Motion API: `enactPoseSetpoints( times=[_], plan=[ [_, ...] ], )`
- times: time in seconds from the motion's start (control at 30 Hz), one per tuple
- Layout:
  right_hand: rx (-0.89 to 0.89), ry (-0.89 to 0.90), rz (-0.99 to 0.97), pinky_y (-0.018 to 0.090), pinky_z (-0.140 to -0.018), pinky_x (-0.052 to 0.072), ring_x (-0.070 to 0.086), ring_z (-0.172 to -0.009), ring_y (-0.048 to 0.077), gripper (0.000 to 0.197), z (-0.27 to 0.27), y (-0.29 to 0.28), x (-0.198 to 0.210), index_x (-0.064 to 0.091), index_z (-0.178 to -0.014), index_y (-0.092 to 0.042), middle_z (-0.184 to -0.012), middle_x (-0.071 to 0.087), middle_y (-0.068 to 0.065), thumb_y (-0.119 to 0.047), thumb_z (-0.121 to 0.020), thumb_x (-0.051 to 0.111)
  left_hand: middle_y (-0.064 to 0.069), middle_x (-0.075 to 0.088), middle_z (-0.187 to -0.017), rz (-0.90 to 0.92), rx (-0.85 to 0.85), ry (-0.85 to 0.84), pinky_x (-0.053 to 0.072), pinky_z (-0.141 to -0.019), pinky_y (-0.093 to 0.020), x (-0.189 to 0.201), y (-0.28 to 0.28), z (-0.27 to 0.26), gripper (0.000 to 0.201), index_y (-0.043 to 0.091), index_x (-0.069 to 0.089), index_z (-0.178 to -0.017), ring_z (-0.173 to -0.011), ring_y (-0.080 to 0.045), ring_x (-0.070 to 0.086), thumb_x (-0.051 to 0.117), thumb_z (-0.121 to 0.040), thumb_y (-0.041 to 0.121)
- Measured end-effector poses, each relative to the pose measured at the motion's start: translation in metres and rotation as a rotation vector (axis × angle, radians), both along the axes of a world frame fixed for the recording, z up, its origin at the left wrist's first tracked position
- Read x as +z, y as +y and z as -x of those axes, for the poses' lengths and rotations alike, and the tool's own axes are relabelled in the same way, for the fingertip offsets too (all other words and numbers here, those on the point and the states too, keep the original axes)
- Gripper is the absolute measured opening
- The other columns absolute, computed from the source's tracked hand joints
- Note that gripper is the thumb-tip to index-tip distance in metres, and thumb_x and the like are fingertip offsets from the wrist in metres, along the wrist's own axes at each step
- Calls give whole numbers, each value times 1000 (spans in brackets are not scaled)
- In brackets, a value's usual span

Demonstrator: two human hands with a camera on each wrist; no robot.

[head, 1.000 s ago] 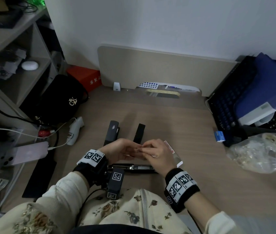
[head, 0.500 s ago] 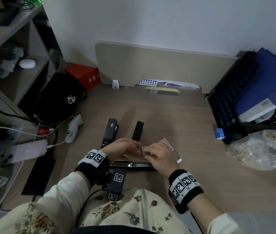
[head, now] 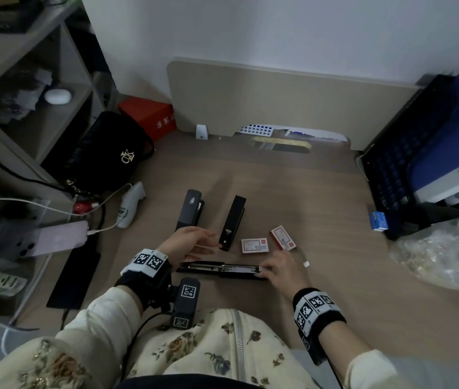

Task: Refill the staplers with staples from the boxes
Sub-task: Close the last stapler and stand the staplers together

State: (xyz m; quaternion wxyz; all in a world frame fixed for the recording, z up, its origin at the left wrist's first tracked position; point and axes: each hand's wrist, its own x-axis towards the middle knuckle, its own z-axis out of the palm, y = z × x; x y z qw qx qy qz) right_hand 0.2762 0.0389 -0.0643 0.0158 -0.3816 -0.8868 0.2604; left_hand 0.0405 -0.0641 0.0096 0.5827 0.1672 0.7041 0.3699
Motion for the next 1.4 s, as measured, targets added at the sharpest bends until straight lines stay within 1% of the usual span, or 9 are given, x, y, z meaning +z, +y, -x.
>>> enactPoseSetpoints(
  times=[0.3, 0.53, 0.63, 0.77, 0.9, 1.03, 1.17, 1.27, 1.4],
  plan=[
    [49, -35, -45, 34, -81, 40, 52, -91, 20, 23, 9, -3, -12, 74, -89, -21, -88, 63, 0, -41, -81, 68, -1, 76, -95, 14, 55, -2, 44, -60, -23, 0, -6, 5, 21, 18, 65, -101, -88, -18, 70, 44, -100, 18],
    [53, -32, -37, 34, -85, 41, 54, -96, 20, 27, 7, -2, -18, 73, -96, -23, -94, 65, -2, -42, -78, 71, -4, 76, -100, 55, 95, 12, 45, -59, -21, -8, -10, 13, 23, 14, 64, -113, -81, -15, 71, 46, -99, 18],
    [21, 122, -47, 29, -77, 43, 55, -89, 13, 28, -1, -2, -19, 73, -91, -20, -91, 66, -3, -40, -72, 74, -4, 74, -106, 84, 104, 34, 46, -53, -18, -13, -11, 16, 26, 13, 65, -115, -74, -10, 71, 46, -98, 20],
    [23, 186, -88, 27, -64, 45, 57, -75, 13, 16, -15, -2, -19, 74, -72, -25, -81, 62, -8, -40, -71, 72, -2, 72, -109, 133, 128, 57, 45, -62, -22, -21, -16, 22, 25, 15, 69, -111, -94, -17, 66, 50, -95, 24],
    [27, 105, -83, 31, -71, 48, 61, -83, 19, 16, -20, -6, -23, 76, -83, -30, -92, 65, -8, -30, -68, 82, 2, 72, -95, 168, 138, 61, 43, -48, -15, -31, -20, 27, 21, 18, 70, -103, -74, -8, 69, 51, -95, 19],
    [28, 146, -72, 32, -86, 45, 55, -91, 10, 20, -19, -8, -27, 76, -89, -28, -97, 64, -6, -28, -69, 82, 7, 75, -73, 203, 169, 88, 40, -47, -16, -42, -23, 32, 15, 18, 70, -94, -57, -5, 67, 56, -93, 22],
    [-35, 170, 46, 24, -85, 45, 49, -98, 2, 35, -19, -7, -21, 69, -108, -21, -108, 59, -8, -32, -76, 76, 6, 72, -88, 251, 179, 139, 28, -51, -21, -47, -25, 37, 10, 20, 67, -94, -71, -12, 64, 60, -90, 25],
    [-112, 35, 143, 25, -88, 44, 50, -103, 5, 45, -18, -6, -17, 59, -120, -27, -112, 56, -13, -44, -80, 69, 3, 69, -103, 295, 133, 209, 31, -56, -23, -53, -29, 40, 13, 21, 65, -97, -79, -15, 61, 62, -88, 30],
    [-143, -99, 154, 33, -63, 46, 56, -71, 11, 29, -12, -9, -14, 62, -79, -28, -69, 60, -7, -57, -83, 58, -2, 66, -79, 315, 26, 156, 33, -48, -18, -62, -33, 40, 26, 12, 67, -105, -55, -10, 54, 59, -91, 32]
  ],
)
